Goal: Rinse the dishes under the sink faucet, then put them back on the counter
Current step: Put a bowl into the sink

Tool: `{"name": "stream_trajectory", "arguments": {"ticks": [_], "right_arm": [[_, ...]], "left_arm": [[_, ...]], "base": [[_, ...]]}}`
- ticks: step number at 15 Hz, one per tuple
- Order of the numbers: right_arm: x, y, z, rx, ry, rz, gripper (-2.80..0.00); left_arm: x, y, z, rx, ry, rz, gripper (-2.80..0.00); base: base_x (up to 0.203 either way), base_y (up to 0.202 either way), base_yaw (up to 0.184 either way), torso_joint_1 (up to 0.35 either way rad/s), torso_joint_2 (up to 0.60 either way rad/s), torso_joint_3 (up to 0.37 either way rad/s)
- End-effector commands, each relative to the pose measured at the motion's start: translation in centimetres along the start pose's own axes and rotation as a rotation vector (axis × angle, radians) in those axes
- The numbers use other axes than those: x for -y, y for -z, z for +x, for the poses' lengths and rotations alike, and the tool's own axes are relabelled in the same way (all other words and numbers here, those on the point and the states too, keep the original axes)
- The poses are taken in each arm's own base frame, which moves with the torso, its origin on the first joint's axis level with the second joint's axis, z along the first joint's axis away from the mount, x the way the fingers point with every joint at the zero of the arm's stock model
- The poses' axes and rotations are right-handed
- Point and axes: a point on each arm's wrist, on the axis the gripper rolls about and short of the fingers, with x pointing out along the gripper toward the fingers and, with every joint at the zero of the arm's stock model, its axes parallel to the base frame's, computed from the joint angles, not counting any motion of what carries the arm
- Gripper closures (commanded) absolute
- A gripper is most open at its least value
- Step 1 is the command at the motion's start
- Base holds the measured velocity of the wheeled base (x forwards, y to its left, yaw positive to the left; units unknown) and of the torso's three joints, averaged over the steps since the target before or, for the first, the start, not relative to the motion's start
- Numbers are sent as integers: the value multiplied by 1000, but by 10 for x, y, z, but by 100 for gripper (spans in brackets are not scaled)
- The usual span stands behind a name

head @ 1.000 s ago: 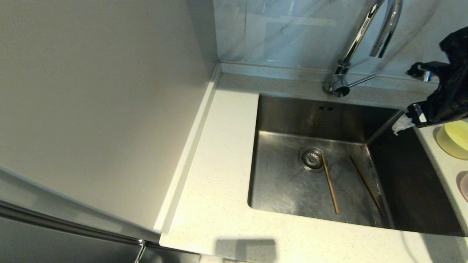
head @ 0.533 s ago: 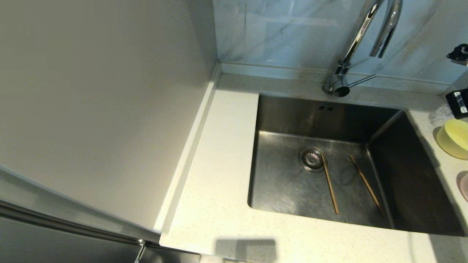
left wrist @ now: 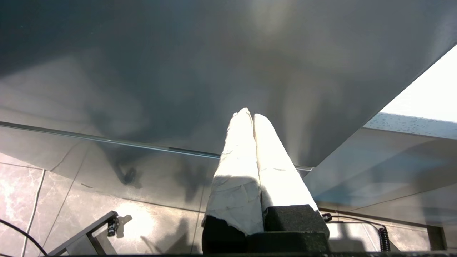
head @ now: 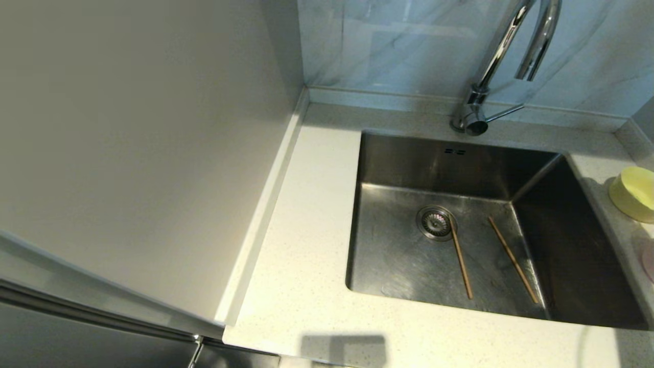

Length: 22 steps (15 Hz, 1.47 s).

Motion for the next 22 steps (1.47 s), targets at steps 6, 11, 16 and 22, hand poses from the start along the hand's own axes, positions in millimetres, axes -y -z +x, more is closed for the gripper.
{"name": "stream_trajectory", "arguments": {"ticks": [6,11,16,22], "right_arm": [[40,-23,67,-6,148,-91,0],[49,-25,79,-16,191,-123,-280],[58,-23,94,-49,189,-108,-280],[74,-29,127,-34,248,-121,-280]], "left_arm": [[0,0,0,4,0,0,0],[0,0,0,4,0,0,0],[0,0,0,4,0,0,0],[0,0,0,4,0,0,0]], "base": [[0,0,0,0,0,0],[0,0,0,0,0,0],[0,0,0,0,0,0],[0,0,0,0,0,0]]}}
